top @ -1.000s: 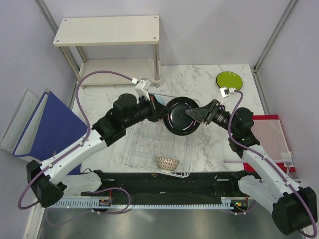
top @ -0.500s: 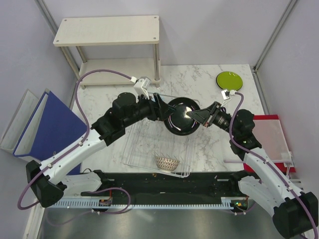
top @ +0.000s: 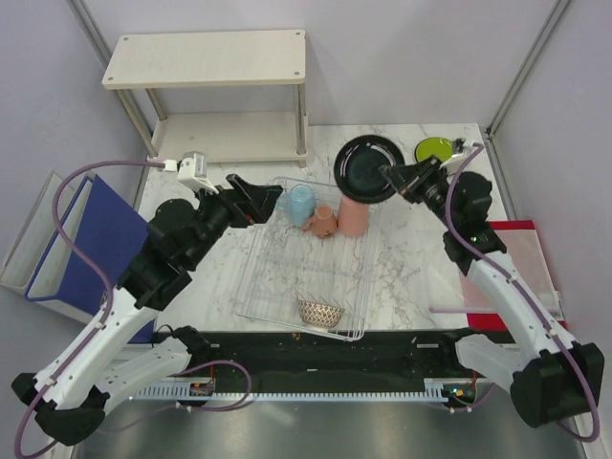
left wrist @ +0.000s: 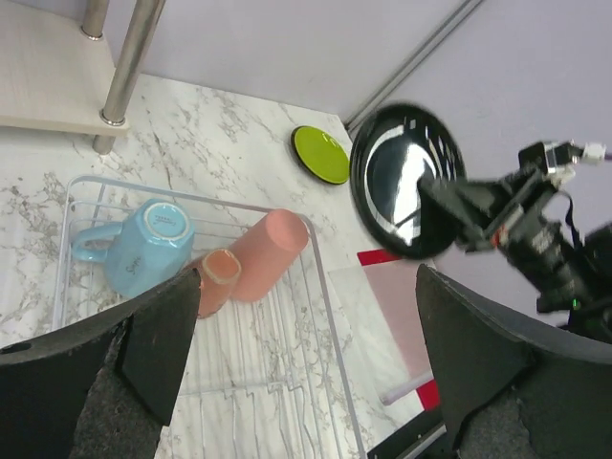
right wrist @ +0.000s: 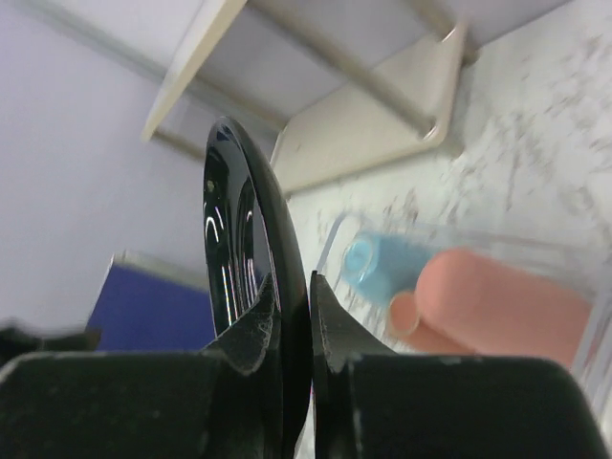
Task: Unload the mixed dishes from the dish rack
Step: Place the plate at the center of the board.
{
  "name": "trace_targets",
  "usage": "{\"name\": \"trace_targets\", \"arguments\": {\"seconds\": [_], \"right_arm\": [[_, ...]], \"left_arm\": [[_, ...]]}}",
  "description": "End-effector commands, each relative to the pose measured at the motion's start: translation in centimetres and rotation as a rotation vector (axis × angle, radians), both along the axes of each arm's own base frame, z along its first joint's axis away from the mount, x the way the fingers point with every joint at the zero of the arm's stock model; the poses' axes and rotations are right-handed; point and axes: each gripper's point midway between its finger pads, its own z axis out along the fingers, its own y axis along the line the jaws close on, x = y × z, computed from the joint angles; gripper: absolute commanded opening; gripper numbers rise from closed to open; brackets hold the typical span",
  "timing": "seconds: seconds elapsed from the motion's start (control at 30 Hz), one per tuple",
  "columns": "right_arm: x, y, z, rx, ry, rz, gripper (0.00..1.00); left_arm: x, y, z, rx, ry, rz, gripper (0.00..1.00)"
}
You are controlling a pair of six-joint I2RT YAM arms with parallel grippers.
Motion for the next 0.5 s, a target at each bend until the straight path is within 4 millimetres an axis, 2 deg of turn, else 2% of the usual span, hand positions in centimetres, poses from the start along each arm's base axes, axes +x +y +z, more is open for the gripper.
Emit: {"name": "trace_targets", "arguments": {"seconds": [0.0,0.03,0.1,0.13,0.23,0.27,0.3,0.37,0.4,0.47], "right_arm": [[7.7,-7.4,1.3,0.090,0.086,-0.329,0.00],[9.0,-10.0,0.9,0.111,0.105,-0.395,0.00],[11.8,-12.2,-0.2,0.133,0.145,-0.458,0.00],[12.9,-14.7,-0.7,0.126,0.151,-0.533,0.00],[16.3,-18.4,-3.4,0.098,0.217,-0.607,0.00],[17.4,-19.1,-2.8,0.094,0.208,-0.609,0.00],[18.8,-20.1,-5.6,0.067,0.264,-0.619,0.00],[19.9,-22.3,-7.1,0.055,0.293,-0.657,0.00],[20.7,-23.1,-9.3,0.052,0.332,-0.666,0.00],[21.8,-24.3,-10.0,0.059,0.330,-0.671,0.00]], "left_arm": [[-0.8,2.0,-2.3,0.074,0.011,0.046,0.99],[-1.0,2.6,-3.3,0.090,0.031,0.064,0.99],[-1.7,3.4,-3.3,0.088,0.023,0.076,0.99],[-1.9,3.7,-3.8,0.095,0.026,0.082,0.99],[-2.3,4.5,-4.5,0.113,0.023,0.096,0.99],[-2.4,4.6,-4.8,0.121,0.025,0.099,0.99],[-2.4,4.8,-5.0,0.128,0.026,0.105,0.99],[-2.4,4.8,-5.9,0.143,0.043,0.102,0.99],[-2.4,4.7,-6.2,0.147,0.049,0.100,0.99],[-2.2,4.4,-7.3,0.165,0.073,0.092,0.99]]}}
